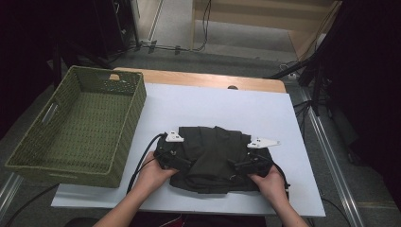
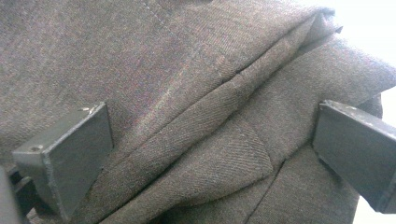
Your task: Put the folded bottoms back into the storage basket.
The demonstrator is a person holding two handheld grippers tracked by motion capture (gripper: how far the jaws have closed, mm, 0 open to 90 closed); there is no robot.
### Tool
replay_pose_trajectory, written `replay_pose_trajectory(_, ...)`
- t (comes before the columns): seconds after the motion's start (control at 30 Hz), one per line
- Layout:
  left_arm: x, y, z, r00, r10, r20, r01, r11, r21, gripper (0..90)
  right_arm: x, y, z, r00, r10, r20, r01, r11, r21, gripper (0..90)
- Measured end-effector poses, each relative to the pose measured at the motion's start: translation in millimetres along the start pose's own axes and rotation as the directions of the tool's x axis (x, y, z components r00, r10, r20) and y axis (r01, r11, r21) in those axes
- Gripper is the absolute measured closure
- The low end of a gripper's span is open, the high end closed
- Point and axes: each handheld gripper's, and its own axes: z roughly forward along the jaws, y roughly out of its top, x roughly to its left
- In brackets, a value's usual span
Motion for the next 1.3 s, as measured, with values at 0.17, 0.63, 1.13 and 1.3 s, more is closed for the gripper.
replay_pose_trajectory(0.17,2.9,-2.2,4.8,0.9994,-0.025,0.024,0.025,0.9997,-0.002,0.0,-1.2,-2.0,0.4,0.9998,-0.007,0.021,0.007,1.000,0.001,0.0)
replay_pose_trajectory(0.63,-4.6,-0.6,12.2,0.9987,-0.045,0.024,0.046,0.9987,-0.021,0.0,-2.8,-5.7,3.8,0.9983,0.057,0.013,-0.058,0.998,0.036,2.5)
replay_pose_trajectory(1.13,-13.9,8.9,11.6,0.9775,-0.144,0.154,0.142,0.9895,0.024,47.1,12.2,4.5,2.3,0.9936,0.095,-0.062,-0.090,0.994,0.067,45.2)
replay_pose_trajectory(1.3,-15.1,15.3,7.7,0.9804,-0.125,0.152,0.121,0.9920,0.036,53.6,14.0,10.7,0.1,0.9922,0.116,-0.046,-0.111,0.989,0.094,52.9)
